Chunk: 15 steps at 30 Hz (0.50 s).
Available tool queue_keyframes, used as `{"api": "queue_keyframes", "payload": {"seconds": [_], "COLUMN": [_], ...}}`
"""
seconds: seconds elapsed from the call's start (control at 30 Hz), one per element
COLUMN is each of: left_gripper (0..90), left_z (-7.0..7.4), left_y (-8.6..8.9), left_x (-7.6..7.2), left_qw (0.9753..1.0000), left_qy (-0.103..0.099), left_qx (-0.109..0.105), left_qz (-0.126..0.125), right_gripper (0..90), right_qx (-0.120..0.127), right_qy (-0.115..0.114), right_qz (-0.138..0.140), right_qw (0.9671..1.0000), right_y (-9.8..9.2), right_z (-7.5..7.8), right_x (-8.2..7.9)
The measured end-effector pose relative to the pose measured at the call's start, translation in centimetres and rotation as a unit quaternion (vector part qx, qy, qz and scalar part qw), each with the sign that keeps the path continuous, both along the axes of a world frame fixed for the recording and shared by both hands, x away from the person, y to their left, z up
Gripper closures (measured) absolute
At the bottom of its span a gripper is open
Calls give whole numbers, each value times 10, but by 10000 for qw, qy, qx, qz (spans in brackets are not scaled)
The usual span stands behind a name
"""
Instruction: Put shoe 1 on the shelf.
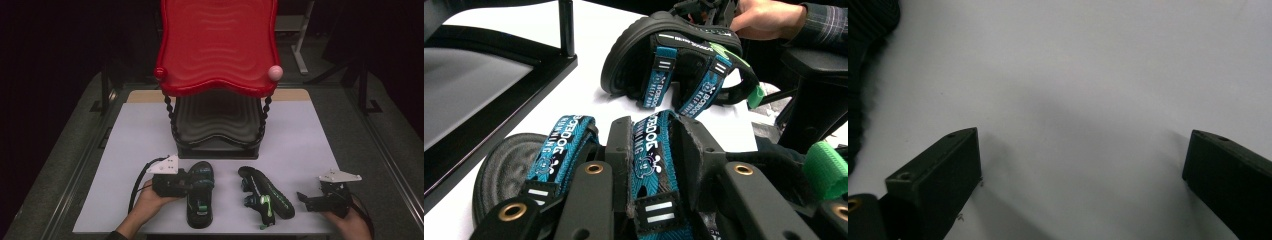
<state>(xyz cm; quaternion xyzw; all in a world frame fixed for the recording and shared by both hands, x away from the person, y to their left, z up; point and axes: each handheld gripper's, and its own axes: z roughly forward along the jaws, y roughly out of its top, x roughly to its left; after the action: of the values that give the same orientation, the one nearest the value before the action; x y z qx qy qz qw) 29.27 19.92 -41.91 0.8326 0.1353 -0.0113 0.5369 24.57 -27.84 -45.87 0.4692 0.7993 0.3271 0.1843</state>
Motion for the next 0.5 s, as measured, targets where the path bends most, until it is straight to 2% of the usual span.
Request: {"api": "queue_keyframes", "payload": {"seconds": [0.1,0.27,0.3,0.5], "left_gripper": [690,692,692,693], "left_z": [1,7,12,24], "left_y": [1,-3,-4,-4], "left_x": [0,-4,-6,-6], "left_qw": [10000,9999,9999,9997], "left_qy": [16,-79,-132,-136], "left_qx": [-31,-60,-75,-168], "left_qz": [-17,-73,-79,-63], "right_gripper": [16,16,16,16], "right_qx": [0,0,3,-1], "right_qy": [1,3,-4,2], "right_qz": [0,-1,0,2], "right_qw": [10000,10000,10000,10000], "right_y": [0,0,0,0], "right_z": [0,0,0,0], "right_x": [0,0,0,0]}}
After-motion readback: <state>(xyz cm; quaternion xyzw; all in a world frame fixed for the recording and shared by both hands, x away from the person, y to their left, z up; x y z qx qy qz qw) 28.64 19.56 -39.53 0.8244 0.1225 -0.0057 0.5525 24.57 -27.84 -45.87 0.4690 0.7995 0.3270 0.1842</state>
